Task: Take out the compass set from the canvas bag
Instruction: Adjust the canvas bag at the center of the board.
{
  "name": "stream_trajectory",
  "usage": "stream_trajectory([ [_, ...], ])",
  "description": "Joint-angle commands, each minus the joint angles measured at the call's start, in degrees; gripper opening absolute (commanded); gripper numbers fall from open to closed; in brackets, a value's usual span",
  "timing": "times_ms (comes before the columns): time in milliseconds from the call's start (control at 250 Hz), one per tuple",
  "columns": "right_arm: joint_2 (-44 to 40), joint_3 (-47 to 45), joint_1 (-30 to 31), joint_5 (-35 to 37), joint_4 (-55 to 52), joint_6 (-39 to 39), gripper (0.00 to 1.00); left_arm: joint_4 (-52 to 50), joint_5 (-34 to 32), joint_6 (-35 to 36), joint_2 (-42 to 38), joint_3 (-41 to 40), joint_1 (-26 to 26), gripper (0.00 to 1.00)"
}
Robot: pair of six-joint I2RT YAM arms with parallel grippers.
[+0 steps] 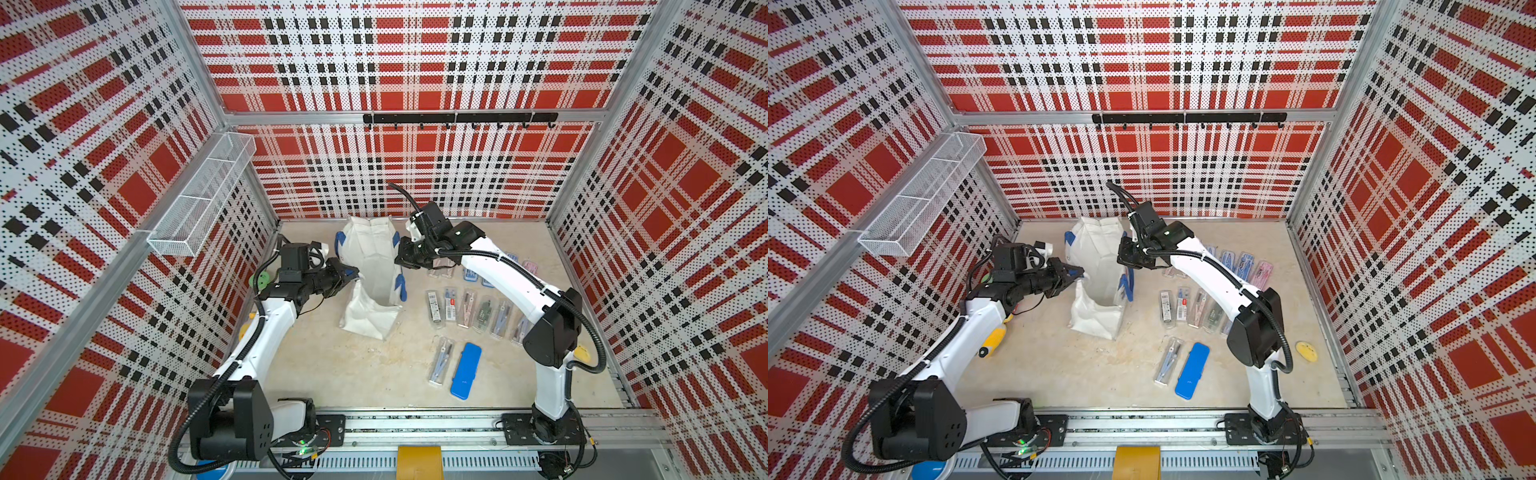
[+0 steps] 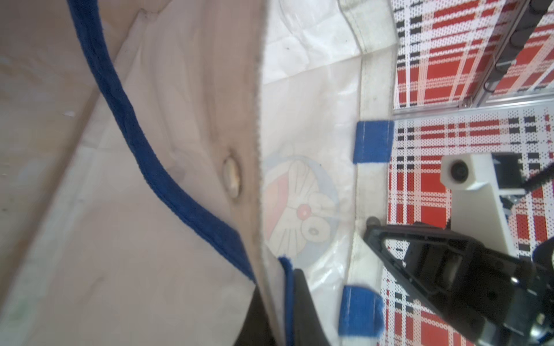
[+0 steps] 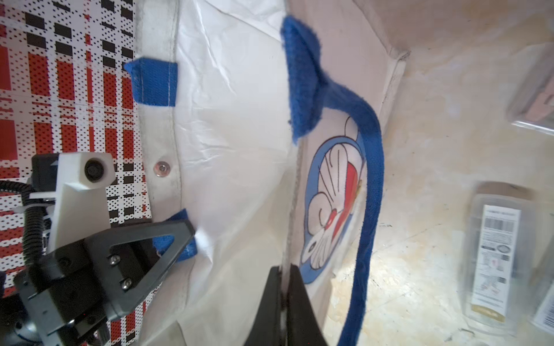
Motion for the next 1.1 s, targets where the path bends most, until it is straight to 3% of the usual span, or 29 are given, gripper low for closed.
stream_trajectory([
  [0, -5.6, -1.6, -2.6, 0.7, -0.3, -1.9, 0.01, -6.9, -0.9, 4.9, 2.0, 4.0, -3.4, 0.00],
  [232, -9.4, -9.9, -6.5, -1.8, 2.5, -1.4, 0.03, -8.5, -4.2, 7.4, 5.8, 7.0, -8.9, 0.00],
  [612, -10.2, -11.1, -6.5, -4.2, 5.8, 1.3, 0.05, -11.4, -5.8, 8.7, 6.4, 14.1, -7.5, 0.00],
  [888, -8.4, -12.7, -6.4, -6.1, 8.9, 3.4, 0.07, -11.1, -5.2, 9.2, 6.5, 10.5, -7.0, 0.00],
  [960, -8.2, -13.3, -6.5, -6.0, 9.4, 3.4, 0.12, -10.8, -5.4, 9.5, 6.2, 9.4, -6.6, 0.00],
  [1020, -8.1, -13.6, -6.5, -6.0, 9.3, 3.0, 0.23, -11.2, -5.7, 10.0, 5.8, 9.1, -6.0, 0.00],
  [1096, -8.6, -13.9, -6.8, -5.3, 8.7, 1.6, 0.45, -13.6, -7.6, 11.4, 5.1, 10.1, -5.0, 0.33],
])
